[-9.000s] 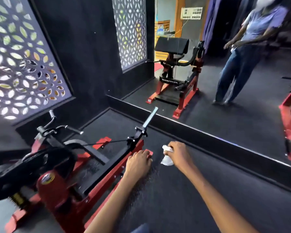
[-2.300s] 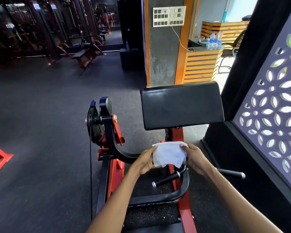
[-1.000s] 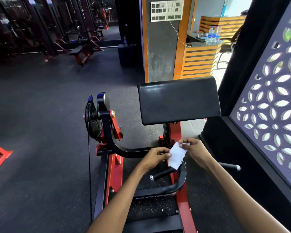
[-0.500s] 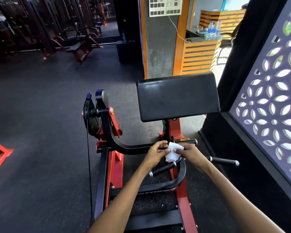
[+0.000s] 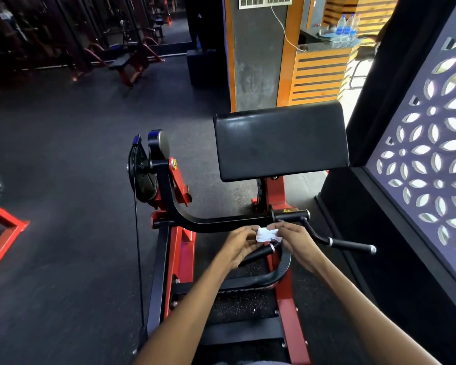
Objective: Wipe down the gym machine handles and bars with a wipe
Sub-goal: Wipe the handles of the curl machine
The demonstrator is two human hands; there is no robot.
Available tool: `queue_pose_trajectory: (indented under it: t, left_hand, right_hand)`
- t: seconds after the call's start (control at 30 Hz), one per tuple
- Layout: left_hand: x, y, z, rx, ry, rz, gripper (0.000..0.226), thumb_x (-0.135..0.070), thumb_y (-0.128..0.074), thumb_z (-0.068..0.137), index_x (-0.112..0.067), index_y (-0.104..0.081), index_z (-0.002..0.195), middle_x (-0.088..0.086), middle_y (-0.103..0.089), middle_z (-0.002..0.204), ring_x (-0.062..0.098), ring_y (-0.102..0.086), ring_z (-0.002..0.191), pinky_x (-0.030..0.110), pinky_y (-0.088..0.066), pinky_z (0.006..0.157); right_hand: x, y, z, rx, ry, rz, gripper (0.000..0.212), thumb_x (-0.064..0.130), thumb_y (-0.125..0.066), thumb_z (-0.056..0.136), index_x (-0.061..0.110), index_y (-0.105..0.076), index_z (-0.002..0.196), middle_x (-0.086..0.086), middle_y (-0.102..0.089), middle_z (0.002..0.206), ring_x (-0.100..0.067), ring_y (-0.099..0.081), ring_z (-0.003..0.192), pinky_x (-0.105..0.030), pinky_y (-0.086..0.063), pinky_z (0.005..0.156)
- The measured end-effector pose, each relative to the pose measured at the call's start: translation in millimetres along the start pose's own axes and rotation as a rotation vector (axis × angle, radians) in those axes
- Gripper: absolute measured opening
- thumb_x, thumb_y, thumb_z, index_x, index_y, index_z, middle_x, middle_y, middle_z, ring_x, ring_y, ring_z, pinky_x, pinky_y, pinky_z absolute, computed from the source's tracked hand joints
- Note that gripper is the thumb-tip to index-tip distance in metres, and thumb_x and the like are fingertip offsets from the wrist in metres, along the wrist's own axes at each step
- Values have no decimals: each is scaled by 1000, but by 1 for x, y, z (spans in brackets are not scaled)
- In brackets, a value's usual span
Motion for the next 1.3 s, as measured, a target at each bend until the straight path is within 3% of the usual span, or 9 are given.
queue_pose_trajectory:
  t: [0.1, 0.23, 0.43, 0.63, 0.77, 0.93, 1.03, 1.17, 1.3]
  left_hand:
    - [13, 4, 3, -55, 25, -2, 13, -6, -52, 96, -9, -59, 87, 3, -63, 70, 8, -63, 50, 20, -55, 54]
    - [38, 14, 14, -135, -13, 131, 20, 7, -57, 91, -14, -55, 94, 2, -60, 84, 6, -61, 68, 15, -52, 57]
    - [50, 33, 38, -171, -83, 300, 30, 12, -61, 86, -7, -57, 108, -1, -59, 86, 6, -57, 74, 12, -48, 57]
    - [41, 80, 105, -265, -235, 865, 25, -6, -60, 91, -3, -60, 116, 7, -64, 111, 22, -59, 105, 25, -44, 92]
    - [40, 106, 167, -110, -376, 1310, 39, -19, -53, 97, -4, -50, 133, 11, -50, 139, 25, -43, 132, 31, -29, 109]
    - [56, 120, 252, 123, -434, 1690, 57, -30, -40, 103, -6, -22, 151, 9, -12, 162, 23, -6, 150, 36, -4, 121]
    - [60, 117, 298, 208, -545, 1808, 59, -32, -34, 104, -8, -14, 154, 7, -4, 163, 21, 1, 150, 34, 1, 120]
    - [70, 107, 352, 365, -551, 1847, 57, -35, -30, 105, -12, -11, 155, 4, -10, 163, 16, -5, 150, 33, -7, 120]
    - [84, 113, 372, 448, -647, 1868, 56, -33, -28, 105, -14, -10, 155, 2, -10, 163, 16, -11, 149, 34, -15, 120]
  right_hand:
    - [-10, 4, 4, -1, -29, -68, 16, 15, -61, 84, 7, -74, 77, -9, -71, 95, -20, -64, 95, -32, -45, 94]
    - [-22, 4, 10, -1, 21, -175, 3, 15, -68, 83, 14, -71, 83, 3, -65, 73, -6, -56, 67, -12, -43, 63]
    - [-62, -6, 34, 78, -158, -149, 19, 2, -72, 78, 4, -65, 96, -7, -65, 79, -9, -61, 63, -16, -47, 56]
    - [-100, 22, 73, -382, -225, -234, 10, 6, -65, 78, 16, -70, 80, -4, -68, 76, -15, -62, 65, -18, -49, 56]
    - [-129, 25, 91, -487, -261, -318, 20, 2, -59, 80, 15, -66, 93, -6, -65, 80, -12, -55, 60, -10, -37, 40]
    - [-170, 23, 126, -595, -279, -457, 24, 2, -54, 81, 9, -69, 98, -4, -66, 81, -15, -58, 68, -22, -44, 54]
    - [-170, 27, 154, -687, -51, -633, 26, -3, -55, 86, 2, -67, 108, -8, -64, 102, -18, -60, 91, -13, -40, 77]
    - [-199, 22, 188, -487, 181, -1025, 44, -13, -50, 83, 2, -60, 124, -11, -56, 131, -22, -46, 127, -24, -29, 109]
    - [-248, 8, 186, -316, 249, -1296, 53, -3, -32, 84, 1, -45, 135, -13, -40, 144, -24, -23, 140, -31, -6, 118]
Point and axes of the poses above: each hand's wrist, its own z-axis towards the middle knuckle, its own y-axis out of the back of the hand, x = y × z, the point moved 7 cm from there along z, towards the middle knuckle
